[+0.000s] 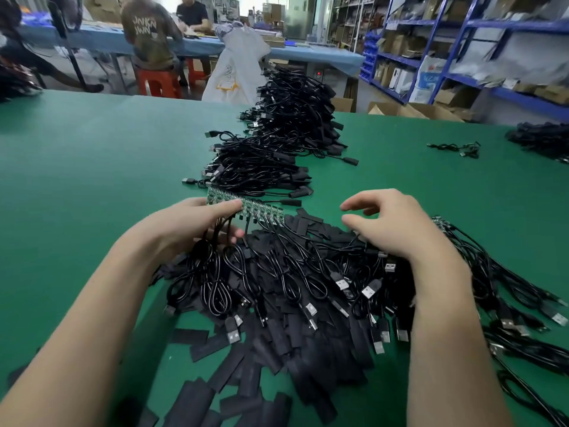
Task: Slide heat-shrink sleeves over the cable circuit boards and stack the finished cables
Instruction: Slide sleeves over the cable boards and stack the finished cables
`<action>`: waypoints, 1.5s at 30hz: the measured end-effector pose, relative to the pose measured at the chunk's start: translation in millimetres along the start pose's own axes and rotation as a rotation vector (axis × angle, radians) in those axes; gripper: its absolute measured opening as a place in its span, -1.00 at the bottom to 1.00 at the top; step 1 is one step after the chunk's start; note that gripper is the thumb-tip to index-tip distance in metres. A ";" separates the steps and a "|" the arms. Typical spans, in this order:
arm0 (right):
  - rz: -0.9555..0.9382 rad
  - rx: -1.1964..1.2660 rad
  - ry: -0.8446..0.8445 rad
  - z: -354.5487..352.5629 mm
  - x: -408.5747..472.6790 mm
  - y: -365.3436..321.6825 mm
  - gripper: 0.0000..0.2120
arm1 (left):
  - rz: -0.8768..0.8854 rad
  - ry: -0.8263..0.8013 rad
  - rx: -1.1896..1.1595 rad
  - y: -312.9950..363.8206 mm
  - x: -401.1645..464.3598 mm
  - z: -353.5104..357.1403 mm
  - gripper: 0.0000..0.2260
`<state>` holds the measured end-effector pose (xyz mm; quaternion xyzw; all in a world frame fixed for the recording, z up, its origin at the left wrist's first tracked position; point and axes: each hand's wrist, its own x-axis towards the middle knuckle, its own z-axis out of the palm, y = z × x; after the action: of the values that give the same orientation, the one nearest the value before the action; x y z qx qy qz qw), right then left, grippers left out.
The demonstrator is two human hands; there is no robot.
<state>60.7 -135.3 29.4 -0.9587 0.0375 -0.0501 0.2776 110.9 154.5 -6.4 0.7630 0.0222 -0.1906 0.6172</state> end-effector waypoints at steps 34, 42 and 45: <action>-0.020 0.230 -0.307 60.8 3.4 -50.8 -0.46 | -0.186 0.101 -0.340 -2.6 -6.2 -19.4 -0.85; 0.053 0.825 -0.652 82.2 -1.4 -73.7 -0.83 | -0.137 0.224 -0.280 -7.1 -2.4 -22.4 -0.82; 0.133 0.807 -0.753 89.2 -2.5 -73.5 -0.73 | -0.115 0.262 -0.248 -11.4 1.5 -26.0 -0.81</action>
<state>71.9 -26.0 -6.3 -0.7234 -0.0263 0.3033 0.6197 116.1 181.6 -13.2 0.6967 0.1693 -0.1204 0.6866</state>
